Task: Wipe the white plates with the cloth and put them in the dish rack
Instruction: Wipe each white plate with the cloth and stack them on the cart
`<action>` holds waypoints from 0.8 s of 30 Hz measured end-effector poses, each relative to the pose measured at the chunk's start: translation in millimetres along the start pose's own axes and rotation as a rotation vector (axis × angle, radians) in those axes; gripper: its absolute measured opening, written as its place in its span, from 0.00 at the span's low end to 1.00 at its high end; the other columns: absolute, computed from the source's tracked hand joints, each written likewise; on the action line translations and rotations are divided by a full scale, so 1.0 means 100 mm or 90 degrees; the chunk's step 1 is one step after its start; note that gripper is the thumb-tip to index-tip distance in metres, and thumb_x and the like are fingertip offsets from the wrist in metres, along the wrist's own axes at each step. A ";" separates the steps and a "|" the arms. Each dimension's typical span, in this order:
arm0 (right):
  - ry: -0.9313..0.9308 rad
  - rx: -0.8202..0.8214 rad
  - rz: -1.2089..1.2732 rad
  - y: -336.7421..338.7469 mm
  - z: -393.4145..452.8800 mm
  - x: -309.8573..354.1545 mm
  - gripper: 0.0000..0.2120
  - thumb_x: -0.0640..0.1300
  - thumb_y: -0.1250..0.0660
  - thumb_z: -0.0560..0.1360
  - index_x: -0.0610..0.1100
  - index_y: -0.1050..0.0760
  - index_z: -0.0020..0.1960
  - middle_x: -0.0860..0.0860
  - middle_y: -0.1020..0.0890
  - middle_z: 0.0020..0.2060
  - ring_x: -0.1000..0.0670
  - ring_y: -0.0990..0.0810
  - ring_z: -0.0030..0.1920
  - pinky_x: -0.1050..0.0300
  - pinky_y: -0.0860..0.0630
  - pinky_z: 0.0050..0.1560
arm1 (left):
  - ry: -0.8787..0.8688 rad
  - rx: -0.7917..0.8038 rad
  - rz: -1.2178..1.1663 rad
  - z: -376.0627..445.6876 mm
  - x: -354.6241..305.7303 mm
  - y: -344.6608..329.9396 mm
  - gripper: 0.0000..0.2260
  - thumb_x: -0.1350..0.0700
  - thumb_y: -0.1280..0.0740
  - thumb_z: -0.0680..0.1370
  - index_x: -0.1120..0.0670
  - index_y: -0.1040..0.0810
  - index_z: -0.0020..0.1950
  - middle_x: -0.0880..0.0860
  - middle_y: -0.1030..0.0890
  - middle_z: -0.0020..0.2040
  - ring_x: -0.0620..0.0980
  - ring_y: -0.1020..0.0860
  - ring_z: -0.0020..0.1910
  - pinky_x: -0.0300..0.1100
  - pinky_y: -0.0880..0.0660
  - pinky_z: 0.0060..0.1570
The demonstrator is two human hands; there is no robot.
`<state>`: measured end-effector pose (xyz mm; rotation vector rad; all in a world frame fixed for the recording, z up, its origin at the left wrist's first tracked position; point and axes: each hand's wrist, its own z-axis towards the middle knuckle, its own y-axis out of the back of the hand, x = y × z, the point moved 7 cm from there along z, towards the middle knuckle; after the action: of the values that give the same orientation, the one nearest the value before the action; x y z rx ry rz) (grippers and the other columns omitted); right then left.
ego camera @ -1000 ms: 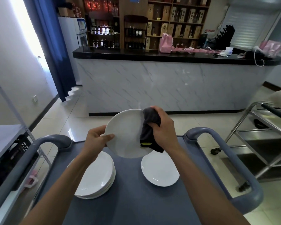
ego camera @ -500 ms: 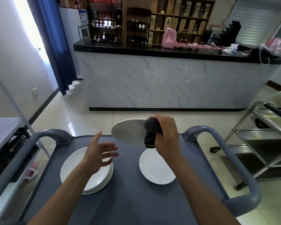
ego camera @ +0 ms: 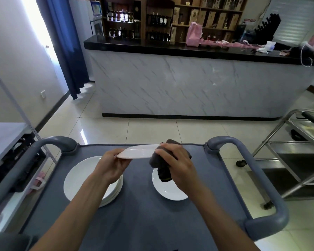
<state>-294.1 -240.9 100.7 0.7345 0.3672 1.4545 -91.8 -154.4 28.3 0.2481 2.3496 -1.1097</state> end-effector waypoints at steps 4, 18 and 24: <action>-0.029 0.025 0.011 -0.02 -0.15 -0.06 0.18 0.40 0.45 0.86 0.50 0.31 0.74 0.49 0.28 0.70 0.46 0.28 0.70 0.48 0.28 0.67 | -0.073 -0.007 0.086 0.00 0.02 -0.03 0.10 0.67 0.40 0.82 0.68 0.26 0.61 0.61 0.15 0.51 0.56 0.15 0.47 0.46 0.16 0.42; -0.307 0.050 0.197 -0.13 0.05 -0.07 0.28 0.37 0.38 0.80 0.50 0.37 0.78 0.52 0.32 0.75 0.51 0.35 0.74 0.53 0.34 0.73 | -0.303 0.062 0.374 -0.31 0.24 -0.46 0.11 0.66 0.34 0.80 0.56 0.20 0.60 0.57 0.14 0.50 0.58 0.15 0.47 0.48 0.18 0.39; -0.308 -0.028 0.202 -0.08 0.08 -0.13 0.20 0.36 0.37 0.80 0.44 0.27 0.72 0.50 0.31 0.75 0.51 0.36 0.76 0.44 0.36 0.75 | -0.310 0.081 0.459 -0.41 0.30 -0.55 0.12 0.67 0.34 0.80 0.57 0.20 0.61 0.59 0.14 0.52 0.60 0.16 0.49 0.55 0.17 0.43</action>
<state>-284.7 -254.8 98.8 1.1122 -0.1597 1.5137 -153.4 -161.0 70.4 0.7138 1.5589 -0.8295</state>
